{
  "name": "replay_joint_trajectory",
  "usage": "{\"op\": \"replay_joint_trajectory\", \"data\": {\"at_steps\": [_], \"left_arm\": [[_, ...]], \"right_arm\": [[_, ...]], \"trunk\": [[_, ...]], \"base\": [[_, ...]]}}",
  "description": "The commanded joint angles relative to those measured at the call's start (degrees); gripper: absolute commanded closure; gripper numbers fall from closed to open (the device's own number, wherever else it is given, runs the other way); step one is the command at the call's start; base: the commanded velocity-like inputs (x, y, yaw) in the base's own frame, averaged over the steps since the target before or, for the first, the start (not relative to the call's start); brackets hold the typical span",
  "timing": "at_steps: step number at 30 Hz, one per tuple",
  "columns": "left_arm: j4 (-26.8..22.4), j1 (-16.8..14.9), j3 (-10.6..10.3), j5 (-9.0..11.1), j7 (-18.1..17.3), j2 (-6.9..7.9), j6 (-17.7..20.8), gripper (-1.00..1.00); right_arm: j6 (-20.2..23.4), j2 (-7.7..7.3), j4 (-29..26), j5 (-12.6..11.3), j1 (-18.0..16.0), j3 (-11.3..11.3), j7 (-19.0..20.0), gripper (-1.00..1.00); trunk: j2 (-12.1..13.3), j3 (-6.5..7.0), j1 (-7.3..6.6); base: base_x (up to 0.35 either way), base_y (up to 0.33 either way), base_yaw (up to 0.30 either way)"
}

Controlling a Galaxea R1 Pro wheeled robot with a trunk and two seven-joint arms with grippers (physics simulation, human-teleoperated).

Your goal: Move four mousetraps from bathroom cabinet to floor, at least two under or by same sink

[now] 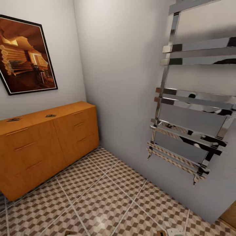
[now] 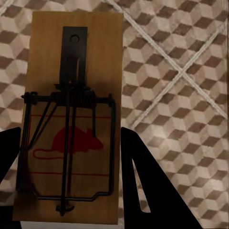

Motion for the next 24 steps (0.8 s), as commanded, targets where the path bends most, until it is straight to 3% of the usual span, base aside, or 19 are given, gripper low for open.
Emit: {"op": "replay_joint_trajectory", "data": {"at_steps": [1,12,18,24], "left_arm": [[0.0,0.0,0.0,-0.2,0.0,0.00,0.0,1.00],[0.0,0.0,0.0,-0.2,-0.3,-0.08,0.0,1.00],[0.0,0.1,0.0,-0.2,-0.3,-0.11,0.0,1.00],[0.0,0.1,0.0,-0.2,-0.3,-0.09,0.0,1.00]], "right_arm": [[0.0,0.00,0.0,-0.2,0.0,-0.1,0.1,1.00],[0.0,0.00,0.0,-0.4,0.0,-0.3,0.1,1.00],[0.0,-0.07,0.0,-0.4,0.0,-2.2,0.1,1.00],[0.0,-0.02,0.0,-0.3,0.0,-2.7,0.1,1.00]], "trunk": [[0.0,-0.05,0.00],[0.0,-0.61,0.00],[0.0,-0.90,0.00],[0.0,-1.18,0.00]], "base": [[0.000,0.000,-0.257],[0.000,0.000,-0.254],[0.000,0.000,-0.254],[0.000,0.000,-0.254]]}}
